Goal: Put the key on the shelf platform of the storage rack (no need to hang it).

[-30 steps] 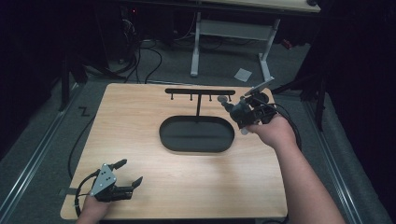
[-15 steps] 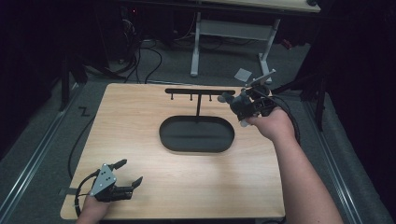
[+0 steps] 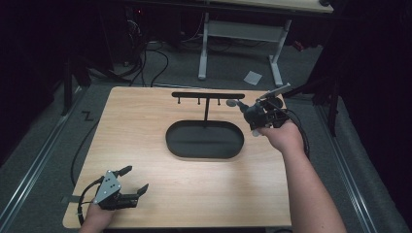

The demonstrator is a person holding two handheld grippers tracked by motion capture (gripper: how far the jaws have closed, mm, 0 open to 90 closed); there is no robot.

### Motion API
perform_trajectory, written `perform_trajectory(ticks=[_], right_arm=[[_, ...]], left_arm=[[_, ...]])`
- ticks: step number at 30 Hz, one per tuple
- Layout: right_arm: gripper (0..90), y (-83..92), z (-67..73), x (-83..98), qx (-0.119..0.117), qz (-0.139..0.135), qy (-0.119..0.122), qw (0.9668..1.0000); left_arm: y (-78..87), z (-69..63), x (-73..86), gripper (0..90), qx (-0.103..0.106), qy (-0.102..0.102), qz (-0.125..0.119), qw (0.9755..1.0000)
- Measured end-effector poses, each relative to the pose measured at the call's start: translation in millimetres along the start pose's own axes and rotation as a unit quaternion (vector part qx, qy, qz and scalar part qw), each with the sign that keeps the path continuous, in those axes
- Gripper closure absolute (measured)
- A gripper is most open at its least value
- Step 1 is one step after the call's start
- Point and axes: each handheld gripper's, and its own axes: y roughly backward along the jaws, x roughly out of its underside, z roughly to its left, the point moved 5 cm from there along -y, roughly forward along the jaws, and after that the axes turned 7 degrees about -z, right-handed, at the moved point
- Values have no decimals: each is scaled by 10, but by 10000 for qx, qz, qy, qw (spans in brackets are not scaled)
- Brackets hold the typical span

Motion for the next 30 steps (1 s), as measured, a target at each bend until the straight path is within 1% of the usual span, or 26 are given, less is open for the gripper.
perform_trajectory(ticks=[3, 5, 9, 11, 15, 17, 22, 26, 30], right_arm=[[470, -62, -16, 25, 6, -6, -44, 10000], [469, -121, -27, 49, -22, -51, -131, 9999], [467, -203, -20, 85, -51, -69, -148, 9999], [464, -242, -13, 101, -21, -63, -87, 9999], [462, -295, 9, 105, -47, -119, -140, 9998], [455, -321, 15, 101, -11, -134, -135, 9998], [424, -391, 18, 67, 69, -195, -128, 9997], [350, -434, 13, 45, 157, -209, -138, 9996], [330, -447, 27, 44, 131, -192, -130, 9996]], left_arm=[[0, -1, 0, 151, -5, -3, 2, 10000], [-1, -3, 0, 151, -5, -2, -4, 10000], [-2, -6, 0, 151, -10, -2, -16, 10000], [-1, -7, 0, 151, -11, -2, -20, 10000], [0, -5, 0, 151, -12, -1, -22, 10000], [1, -6, 1, 151, -13, -2, -21, 10000], [9, -3, 1, 151, -24, 0, -27, 10000], [11, -5, 0, 151, -30, -15, -50, 10000], [10, -5, 0, 151, -25, -17, -46, 10000]])
